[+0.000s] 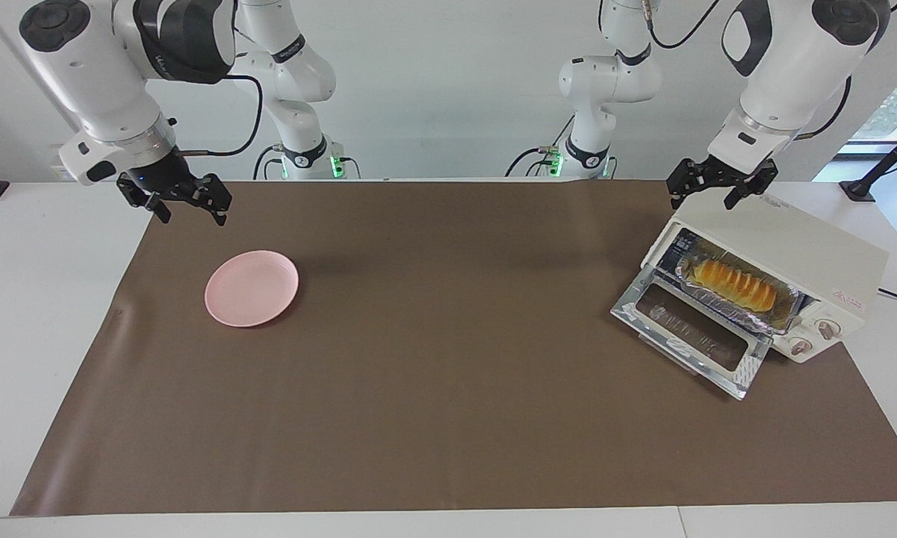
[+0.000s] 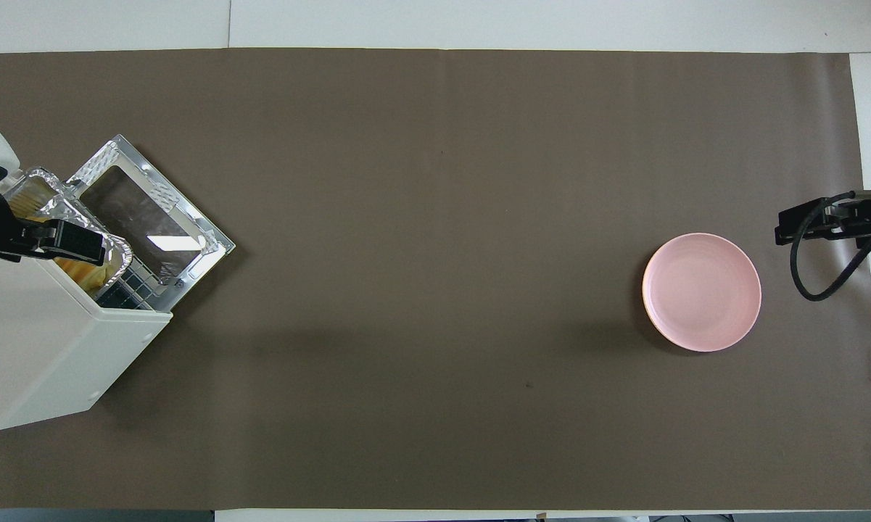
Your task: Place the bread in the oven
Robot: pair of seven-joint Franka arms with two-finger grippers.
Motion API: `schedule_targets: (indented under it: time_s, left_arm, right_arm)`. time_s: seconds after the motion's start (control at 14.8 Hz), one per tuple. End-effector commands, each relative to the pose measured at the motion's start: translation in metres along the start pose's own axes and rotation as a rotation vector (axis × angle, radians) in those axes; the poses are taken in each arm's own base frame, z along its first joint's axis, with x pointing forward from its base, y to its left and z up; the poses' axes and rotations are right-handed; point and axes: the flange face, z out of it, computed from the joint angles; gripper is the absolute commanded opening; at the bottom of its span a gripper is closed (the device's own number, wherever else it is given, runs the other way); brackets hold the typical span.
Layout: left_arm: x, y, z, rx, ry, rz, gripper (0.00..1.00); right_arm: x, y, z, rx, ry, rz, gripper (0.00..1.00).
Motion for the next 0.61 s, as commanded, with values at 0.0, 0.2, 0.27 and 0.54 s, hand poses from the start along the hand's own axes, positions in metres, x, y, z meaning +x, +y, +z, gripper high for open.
schedule_targets:
  time_s: [0.0,0.2,0.27,0.54]
  left_arm:
    - [0.0011,-0.0013,-0.0041,-0.013,0.015,0.011,1.0]
    - [0.0013,-0.0022,-0.0049,-0.013,0.018,0.009,1.0]
    - [0.0013,-0.0012,-0.0049,-0.014,0.019,0.011,1.0]
    - [0.005,-0.0018,-0.0043,-0.017,0.028,0.012,1.0]
  right_arm:
    - [-0.0019,0.0001,-0.0026,0.014,-0.009,0.008,1.0]
    - [-0.0019,0.0001,-0.0026,0.014,-0.009,0.008,1.0]
    - [-0.0019,0.0001,-0.0026,0.014,-0.009,0.008,1.0]
    - [-0.0019,0.0001,-0.0026,0.014,-0.009,0.008,1.0]
